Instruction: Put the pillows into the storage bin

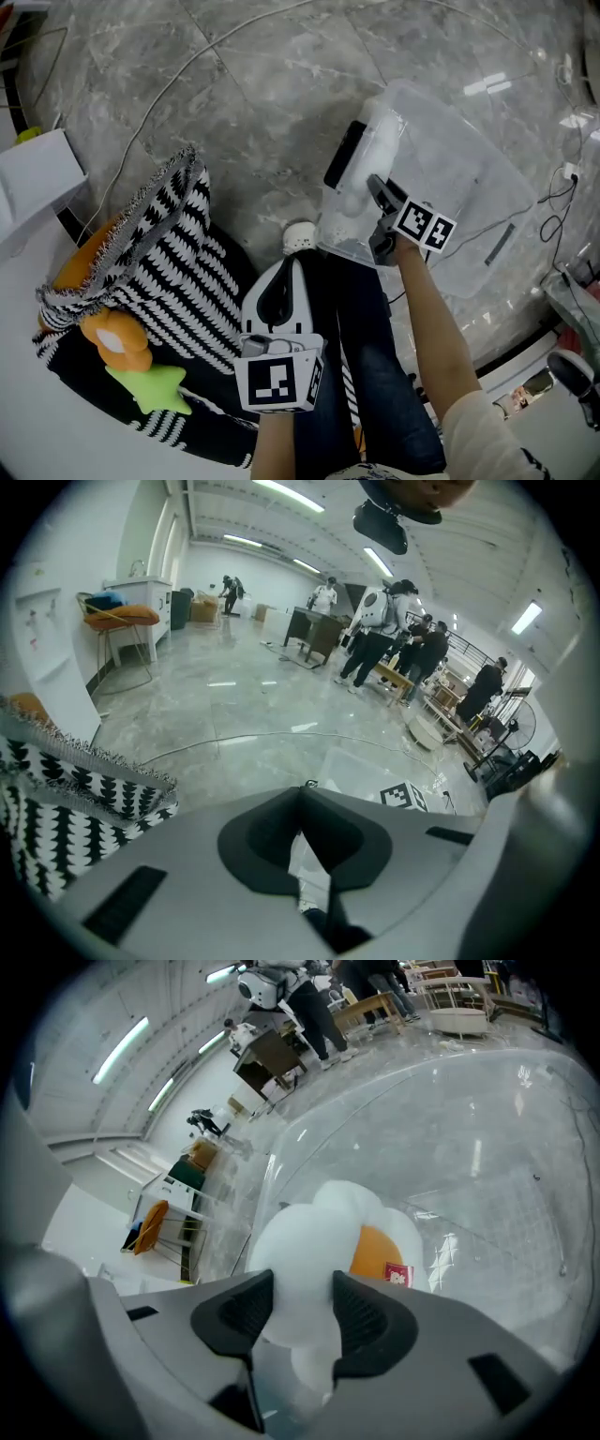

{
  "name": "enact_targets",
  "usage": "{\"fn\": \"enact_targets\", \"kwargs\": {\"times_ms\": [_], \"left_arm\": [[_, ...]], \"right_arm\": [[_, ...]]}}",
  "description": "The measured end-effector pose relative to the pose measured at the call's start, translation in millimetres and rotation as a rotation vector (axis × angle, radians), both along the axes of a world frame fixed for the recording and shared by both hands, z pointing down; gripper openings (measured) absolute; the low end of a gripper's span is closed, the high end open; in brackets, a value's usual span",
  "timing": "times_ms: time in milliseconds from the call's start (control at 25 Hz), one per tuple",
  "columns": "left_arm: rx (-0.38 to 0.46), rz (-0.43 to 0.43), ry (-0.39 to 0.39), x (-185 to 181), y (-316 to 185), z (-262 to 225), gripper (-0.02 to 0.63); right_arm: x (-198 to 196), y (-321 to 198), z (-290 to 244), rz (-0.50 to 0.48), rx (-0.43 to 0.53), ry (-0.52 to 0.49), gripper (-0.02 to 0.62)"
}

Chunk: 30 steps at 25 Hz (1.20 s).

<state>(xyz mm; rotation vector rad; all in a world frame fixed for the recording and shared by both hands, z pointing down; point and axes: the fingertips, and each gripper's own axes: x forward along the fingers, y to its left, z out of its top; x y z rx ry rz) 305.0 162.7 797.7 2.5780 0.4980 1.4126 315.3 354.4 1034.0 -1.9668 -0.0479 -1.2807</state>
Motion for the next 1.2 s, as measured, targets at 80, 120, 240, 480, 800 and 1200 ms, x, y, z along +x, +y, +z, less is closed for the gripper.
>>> {"fn": "enact_targets", "kwargs": {"times_ms": [80, 120, 240, 480, 800, 1200], "left_arm": [[0.0, -0.008, -0.001, 0.3, -0.5, 0.3, 0.014], [0.001, -0.012, -0.001, 0.4, -1.0, -0.4, 0.014], [0.009, -0.031, 0.007, 0.4, -5.0, -8.2, 0.014], [0.041, -0.105, 0.058, 9.4, -26.5, -53.3, 0.014], [0.097, -0.254, 0.247, 30.7, -82.1, -183.4, 0.014], [0.237, -0.592, 0.474, -35.3, -205.0, -370.1, 0.014]], "right_arm": [[-4.3, 4.5, -4.4, -0.016, -0.037, 0.007, 0.224], [-6.4, 5.8, -8.1, -0.04, -0.065, 0.01, 0.237], [-9.7, -0.5, -29.1, -0.153, -0.135, 0.04, 0.262], [4.6, -50.8, -147.7, -0.44, -0.253, 0.261, 0.256], [42.2, -170.3, -367.6, -0.735, -0.263, 0.656, 0.252], [20.2, -283.7, -587.3, -0.966, -0.217, 1.02, 0.252]]}}
